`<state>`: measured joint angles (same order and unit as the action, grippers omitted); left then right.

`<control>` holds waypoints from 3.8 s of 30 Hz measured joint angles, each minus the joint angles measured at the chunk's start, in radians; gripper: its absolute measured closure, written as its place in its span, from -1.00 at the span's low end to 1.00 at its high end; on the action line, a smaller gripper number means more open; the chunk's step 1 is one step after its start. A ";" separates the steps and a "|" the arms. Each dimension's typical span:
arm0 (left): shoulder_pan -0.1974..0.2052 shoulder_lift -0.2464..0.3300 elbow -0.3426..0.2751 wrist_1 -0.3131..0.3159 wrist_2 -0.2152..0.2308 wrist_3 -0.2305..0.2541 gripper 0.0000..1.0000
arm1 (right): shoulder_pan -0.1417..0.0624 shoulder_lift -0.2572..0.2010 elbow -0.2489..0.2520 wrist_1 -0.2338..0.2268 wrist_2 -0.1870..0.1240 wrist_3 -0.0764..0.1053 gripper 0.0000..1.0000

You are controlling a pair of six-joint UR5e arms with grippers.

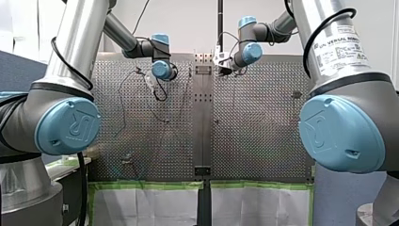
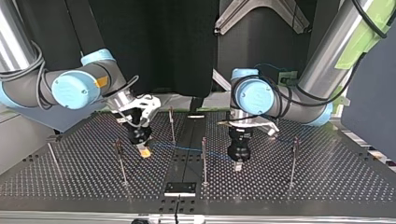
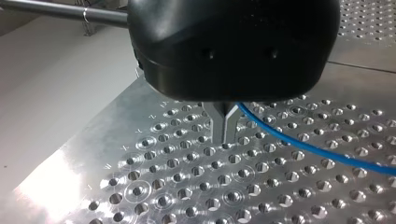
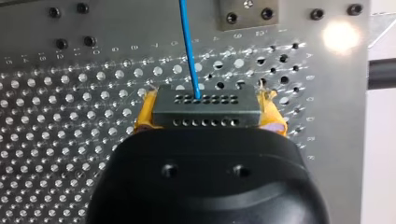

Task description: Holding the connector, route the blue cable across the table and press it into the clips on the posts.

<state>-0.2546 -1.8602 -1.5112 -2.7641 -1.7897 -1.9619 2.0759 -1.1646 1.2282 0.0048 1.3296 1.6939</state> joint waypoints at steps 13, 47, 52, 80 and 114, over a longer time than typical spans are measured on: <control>-0.005 0.000 0.002 -0.027 -0.001 0.004 0.97 | -0.013 0.055 -0.048 -0.014 -0.006 0.003 1.00; -0.094 0.095 -0.055 -0.247 -0.052 0.045 -1.00 | -0.021 0.070 -0.097 -0.019 -0.031 0.003 1.00; -0.114 0.141 -0.097 -0.285 -0.048 0.044 -1.00 | -0.021 0.070 -0.097 -0.018 -0.031 0.004 1.00; -0.316 0.185 -0.017 -0.264 -0.155 0.092 -1.00 | -0.039 0.069 -0.098 -0.014 -0.030 0.015 1.00; -0.391 -0.073 0.252 -0.329 -0.276 0.154 -1.00 | -0.040 0.070 -0.098 -0.014 -0.032 0.015 1.00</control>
<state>-0.6451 -1.9333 -1.2595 -3.0927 -2.0657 -1.8079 2.0355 -1.0949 1.1301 -0.0095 1.2979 1.7092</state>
